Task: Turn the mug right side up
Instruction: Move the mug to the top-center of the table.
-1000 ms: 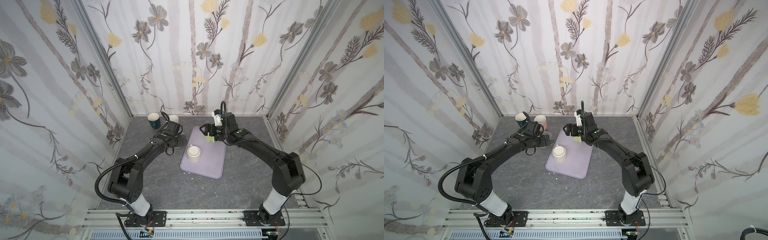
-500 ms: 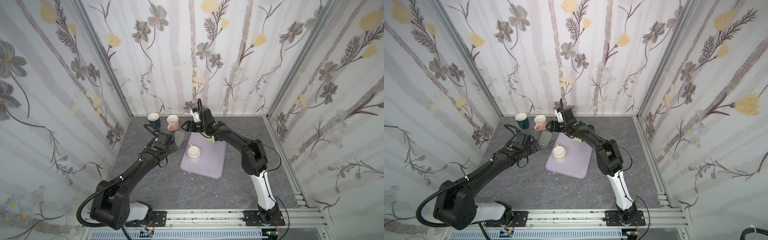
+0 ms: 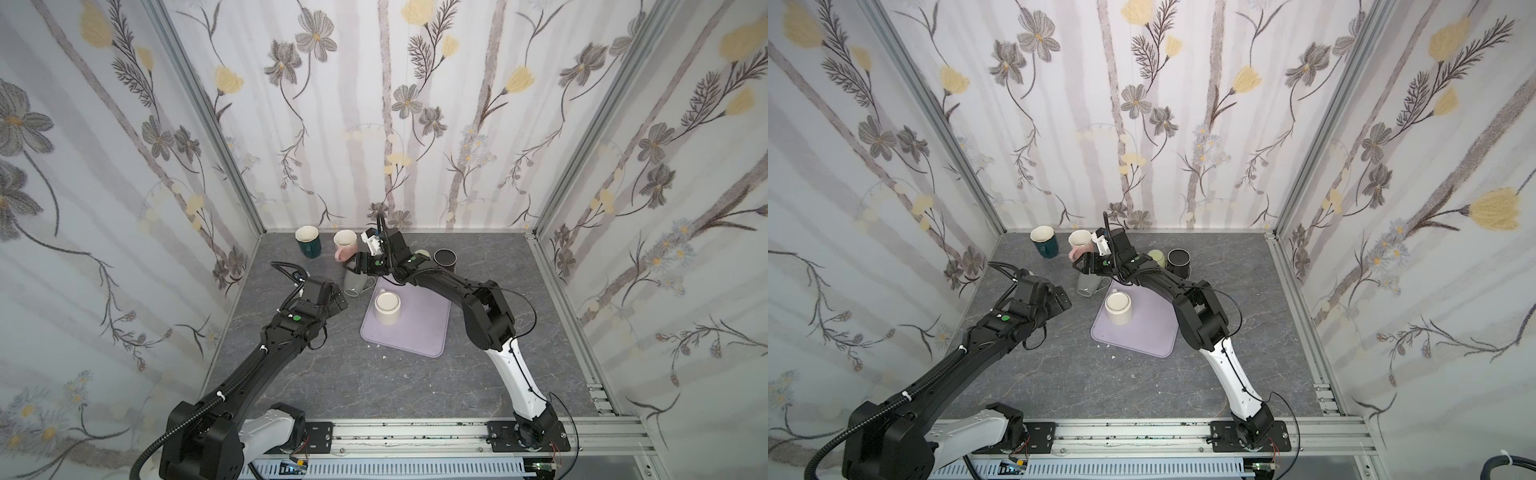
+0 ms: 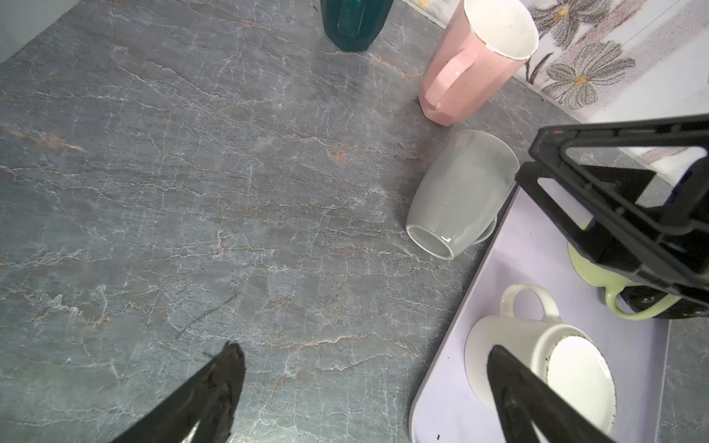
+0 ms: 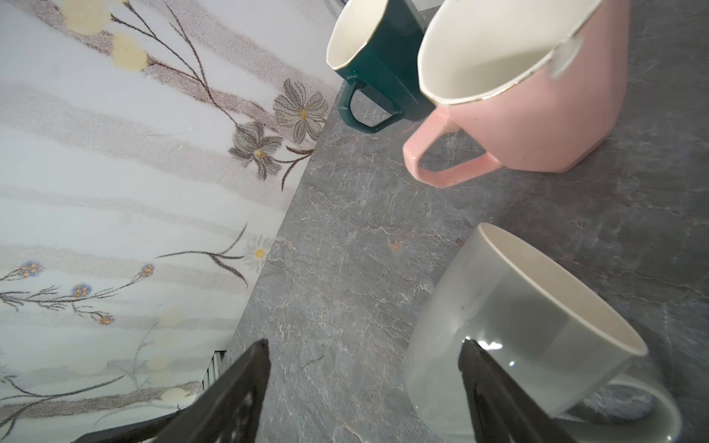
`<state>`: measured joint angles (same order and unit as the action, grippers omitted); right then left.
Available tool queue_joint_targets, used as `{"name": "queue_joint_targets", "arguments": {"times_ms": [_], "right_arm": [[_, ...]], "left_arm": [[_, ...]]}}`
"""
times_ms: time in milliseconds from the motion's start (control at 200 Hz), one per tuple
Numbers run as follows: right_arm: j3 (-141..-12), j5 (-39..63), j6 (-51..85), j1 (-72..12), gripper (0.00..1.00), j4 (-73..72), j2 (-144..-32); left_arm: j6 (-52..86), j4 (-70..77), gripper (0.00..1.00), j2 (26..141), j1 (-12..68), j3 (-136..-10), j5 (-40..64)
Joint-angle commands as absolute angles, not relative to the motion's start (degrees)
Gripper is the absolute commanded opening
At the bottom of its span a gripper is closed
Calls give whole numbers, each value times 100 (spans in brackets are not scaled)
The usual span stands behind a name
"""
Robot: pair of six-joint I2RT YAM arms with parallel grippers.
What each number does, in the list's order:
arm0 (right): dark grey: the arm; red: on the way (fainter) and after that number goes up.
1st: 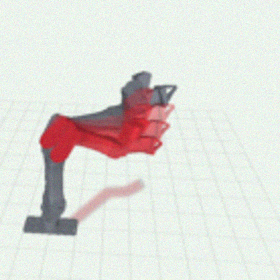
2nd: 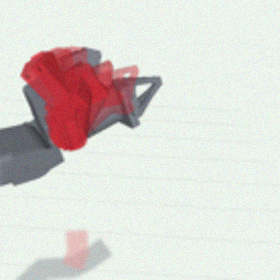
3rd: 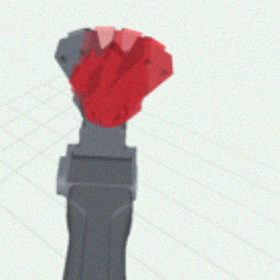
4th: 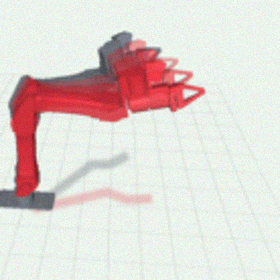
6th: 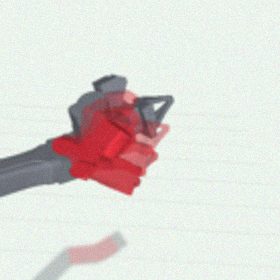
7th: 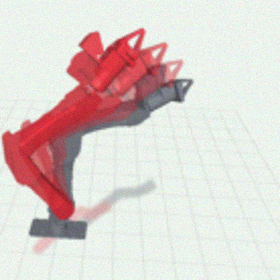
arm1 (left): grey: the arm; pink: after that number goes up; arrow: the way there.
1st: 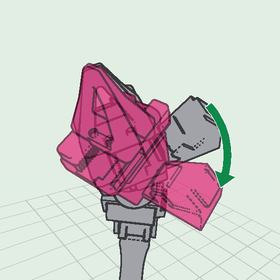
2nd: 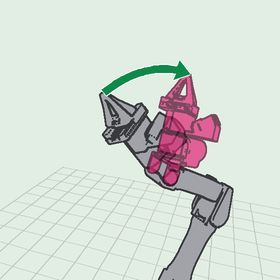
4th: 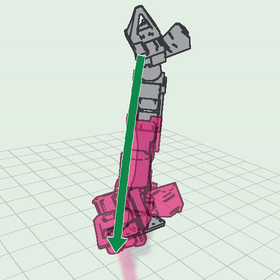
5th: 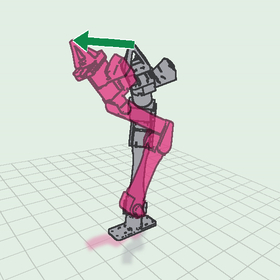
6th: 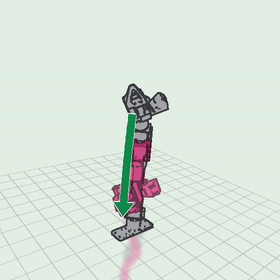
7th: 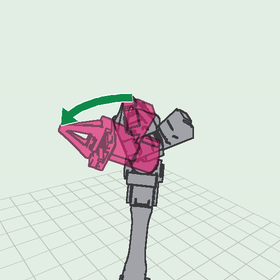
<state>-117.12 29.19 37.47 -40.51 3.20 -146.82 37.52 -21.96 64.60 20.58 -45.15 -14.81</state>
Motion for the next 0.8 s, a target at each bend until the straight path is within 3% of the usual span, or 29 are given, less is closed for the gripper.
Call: {"name": "queue_joint_targets", "arguments": {"times_ms": [0, 450, 799], "right_arm": [[-11787, 2671, 3709, -4134, 79, 363, -14739], [-11786, 679, 3195, -4410, 83, 2159, -14431], [-11874, 1186, 3461, -4399, 87, 1759, -14708]], "left_arm": [[3814, -2286, 100, 6368, 2026, -4459, -1605], [3762, -2065, 100, 6333, 1960, -4248, -1651], [3683, -1961, 100, 6434, 1888, -4225, -1642]]}}
